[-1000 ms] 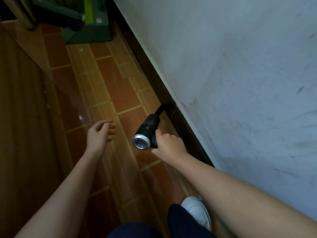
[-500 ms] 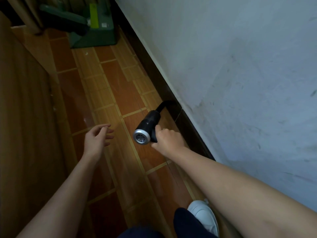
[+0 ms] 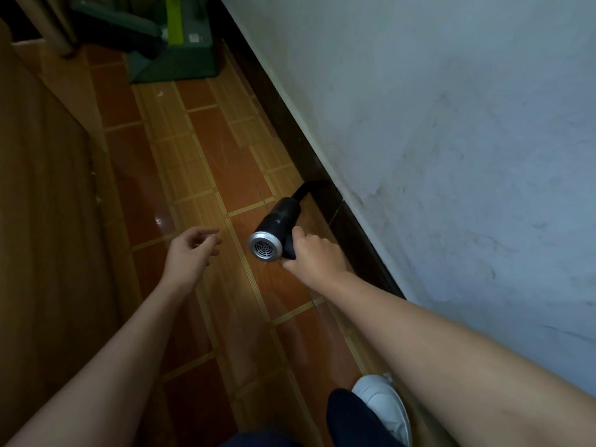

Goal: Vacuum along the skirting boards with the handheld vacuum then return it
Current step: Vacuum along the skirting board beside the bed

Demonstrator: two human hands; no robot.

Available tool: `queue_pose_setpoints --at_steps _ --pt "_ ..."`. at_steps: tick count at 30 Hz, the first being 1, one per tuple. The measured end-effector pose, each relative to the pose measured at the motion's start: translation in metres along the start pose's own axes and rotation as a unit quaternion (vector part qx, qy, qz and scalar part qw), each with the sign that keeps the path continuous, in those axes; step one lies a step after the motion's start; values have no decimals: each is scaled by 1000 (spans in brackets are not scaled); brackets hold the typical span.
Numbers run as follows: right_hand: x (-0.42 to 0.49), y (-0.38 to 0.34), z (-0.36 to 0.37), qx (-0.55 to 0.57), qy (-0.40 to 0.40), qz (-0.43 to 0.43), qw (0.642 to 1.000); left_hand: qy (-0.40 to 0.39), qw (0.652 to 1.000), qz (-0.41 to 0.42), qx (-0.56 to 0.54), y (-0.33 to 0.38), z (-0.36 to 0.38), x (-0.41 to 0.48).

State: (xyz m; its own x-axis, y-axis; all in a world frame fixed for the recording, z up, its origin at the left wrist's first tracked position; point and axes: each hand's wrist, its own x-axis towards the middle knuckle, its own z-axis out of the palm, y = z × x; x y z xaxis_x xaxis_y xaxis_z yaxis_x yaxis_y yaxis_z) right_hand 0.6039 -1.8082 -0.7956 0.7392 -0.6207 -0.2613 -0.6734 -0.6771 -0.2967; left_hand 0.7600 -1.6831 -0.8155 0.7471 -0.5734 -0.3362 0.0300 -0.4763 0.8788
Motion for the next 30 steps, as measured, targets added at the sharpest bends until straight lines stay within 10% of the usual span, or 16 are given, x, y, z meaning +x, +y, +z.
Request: queue_pose_setpoints --at_steps 30 --pt "-24 6 -21 -74 -20 -38 996 17 999 12 -40 18 14 -2"
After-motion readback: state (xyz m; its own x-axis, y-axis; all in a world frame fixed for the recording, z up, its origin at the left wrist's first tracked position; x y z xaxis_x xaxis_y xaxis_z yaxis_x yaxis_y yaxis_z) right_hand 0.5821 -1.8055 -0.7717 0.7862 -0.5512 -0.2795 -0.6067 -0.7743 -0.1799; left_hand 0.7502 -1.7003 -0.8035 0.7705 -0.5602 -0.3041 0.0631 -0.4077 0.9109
